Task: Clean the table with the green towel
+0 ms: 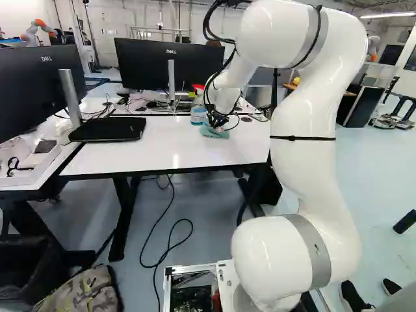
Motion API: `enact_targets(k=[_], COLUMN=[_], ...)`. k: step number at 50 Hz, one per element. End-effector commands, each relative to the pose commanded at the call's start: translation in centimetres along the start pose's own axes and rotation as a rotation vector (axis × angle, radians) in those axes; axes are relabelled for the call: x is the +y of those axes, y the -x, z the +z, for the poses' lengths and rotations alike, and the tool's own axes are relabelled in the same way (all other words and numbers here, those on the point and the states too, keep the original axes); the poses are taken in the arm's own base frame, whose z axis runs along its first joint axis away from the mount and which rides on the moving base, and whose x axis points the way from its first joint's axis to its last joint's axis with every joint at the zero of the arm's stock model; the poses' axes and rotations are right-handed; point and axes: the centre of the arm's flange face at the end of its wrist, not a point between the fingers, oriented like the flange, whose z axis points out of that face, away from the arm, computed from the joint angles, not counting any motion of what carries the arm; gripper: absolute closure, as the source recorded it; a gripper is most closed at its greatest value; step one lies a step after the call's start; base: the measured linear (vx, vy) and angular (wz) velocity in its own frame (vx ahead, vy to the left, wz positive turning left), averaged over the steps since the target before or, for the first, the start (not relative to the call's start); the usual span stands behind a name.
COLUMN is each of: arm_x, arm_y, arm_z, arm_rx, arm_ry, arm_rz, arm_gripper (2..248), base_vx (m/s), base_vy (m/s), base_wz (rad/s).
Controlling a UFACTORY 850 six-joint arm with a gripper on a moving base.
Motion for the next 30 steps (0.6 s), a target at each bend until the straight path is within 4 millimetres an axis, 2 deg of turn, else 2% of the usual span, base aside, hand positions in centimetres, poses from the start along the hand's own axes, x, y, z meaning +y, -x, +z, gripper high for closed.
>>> enact_targets(k=[15,30], arm_x=[2.2,2.2], arm_y=[0.4,0.2], arm_z=[-0.9,-1.5], arm_rx=[-0.003,0.006], arm_ry=[0.023,0.021], arm_rz=[0.027,0.028], arm_gripper=[219,219], base_vx=[0.0,0.0], base_vy=[0.0,0.0], base_wz=[0.0,0.0])
